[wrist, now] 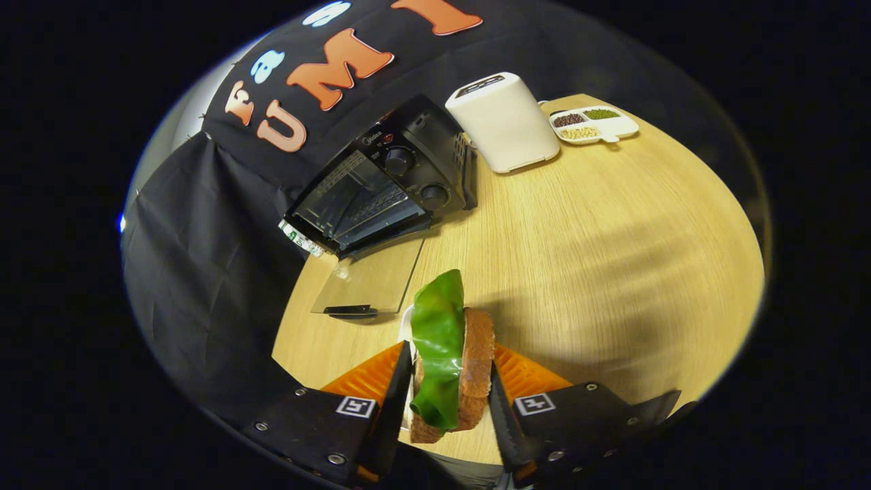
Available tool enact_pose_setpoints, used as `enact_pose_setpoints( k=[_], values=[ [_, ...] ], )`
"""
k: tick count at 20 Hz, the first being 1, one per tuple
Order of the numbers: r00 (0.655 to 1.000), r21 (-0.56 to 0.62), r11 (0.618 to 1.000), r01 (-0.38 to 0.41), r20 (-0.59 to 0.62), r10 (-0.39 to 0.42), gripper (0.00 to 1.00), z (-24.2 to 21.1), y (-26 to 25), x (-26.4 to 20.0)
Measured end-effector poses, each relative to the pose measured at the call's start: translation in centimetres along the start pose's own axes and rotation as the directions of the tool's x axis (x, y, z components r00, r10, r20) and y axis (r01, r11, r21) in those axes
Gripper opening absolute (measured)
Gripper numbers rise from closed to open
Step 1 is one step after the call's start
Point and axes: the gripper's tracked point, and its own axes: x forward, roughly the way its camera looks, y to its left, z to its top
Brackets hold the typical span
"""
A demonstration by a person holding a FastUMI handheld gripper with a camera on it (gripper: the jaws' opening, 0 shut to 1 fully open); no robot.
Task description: Open the toaster oven, put the food inside, and close the toaster oven door.
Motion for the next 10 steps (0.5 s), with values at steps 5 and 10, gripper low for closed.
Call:
enact_pose_setpoints(
  k=[5,10],
  values=[
    [0.998,0.027,1.0,-0.012,0.059,0.011,0.38,0.5,0.9,-0.4],
    [0.981,0.008,1.0,-0.023,0.195,0.021,0.36,4.0,3.4,-2.7]
  ],
)
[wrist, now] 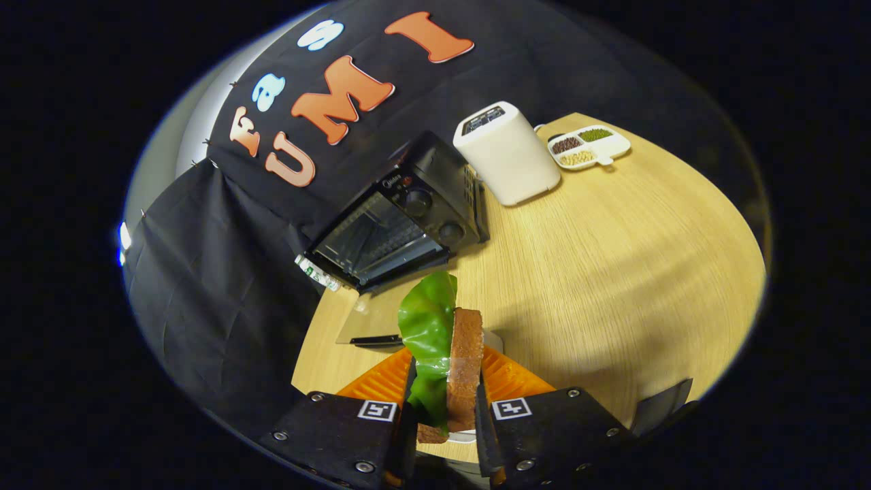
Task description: Open the toaster oven, put the food inside, and close the toaster oven door.
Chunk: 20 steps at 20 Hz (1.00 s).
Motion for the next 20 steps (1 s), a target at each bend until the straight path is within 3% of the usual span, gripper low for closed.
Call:
enact_pose_setpoints(
  k=[5,20],
  values=[
    [0.992,0.012,0.998,-0.055,0.112,0.053,0.36,1.8,3.7,0.3],
    [0.962,0.151,0.97,-0.19,0.225,0.153,0.36,3.8,13.7,12.7]
  ],
)
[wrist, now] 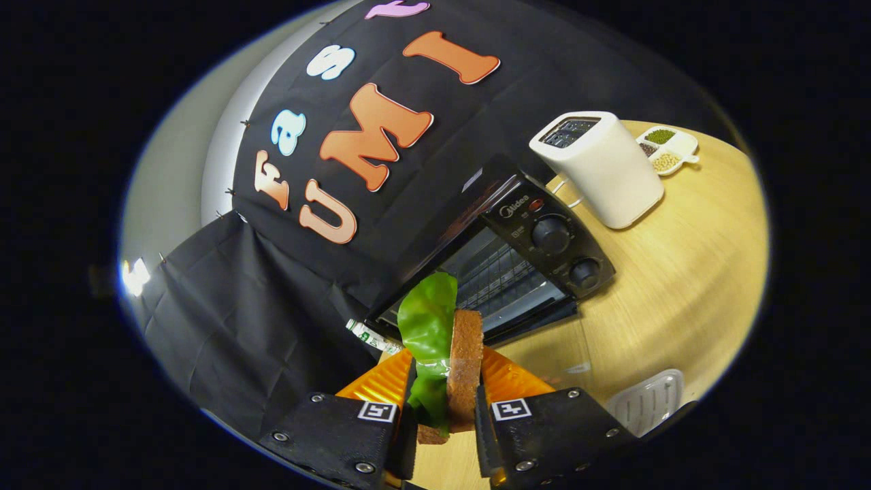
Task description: Open the toaster oven, put the food inside, and close the toaster oven door.
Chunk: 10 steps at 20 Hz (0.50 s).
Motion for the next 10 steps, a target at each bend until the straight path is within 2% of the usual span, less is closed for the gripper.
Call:
enact_pose_setpoints(
  k=[3,10],
  values=[
    [0.999,0.028,0.999,0.026,0.023,-0.026,0.36,-0.2,-0.1,2.8],
    [0.998,0.143,0.99,0.014,0.063,-0.023,0.36,0.9,-1.2,7.8]
  ],
)
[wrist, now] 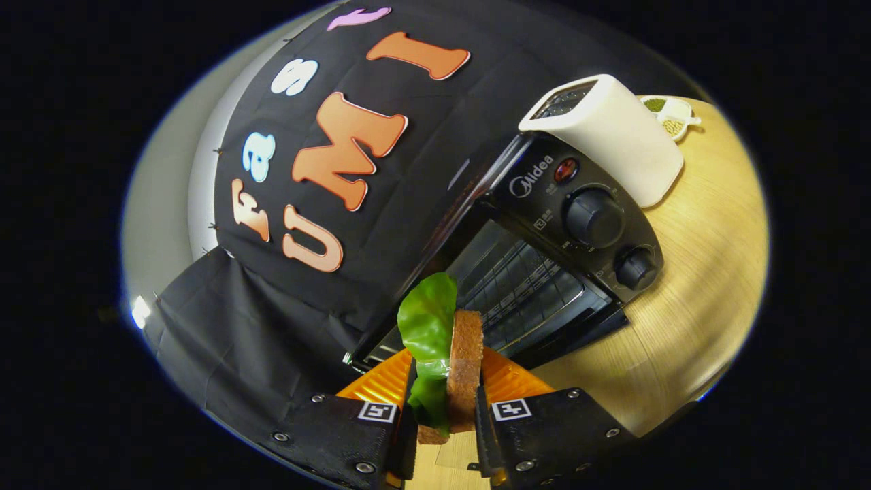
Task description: Open the toaster oven, put the food inside, and close the toaster oven door.
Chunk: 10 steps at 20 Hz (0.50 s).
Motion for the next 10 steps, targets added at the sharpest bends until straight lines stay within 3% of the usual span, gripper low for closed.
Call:
enact_pose_setpoints(
  k=[10],
  values=[
    [0.994,0.132,0.991,-0.001,0.104,-0.013,0.36,2.8,-2.6,5.1]
  ],
)
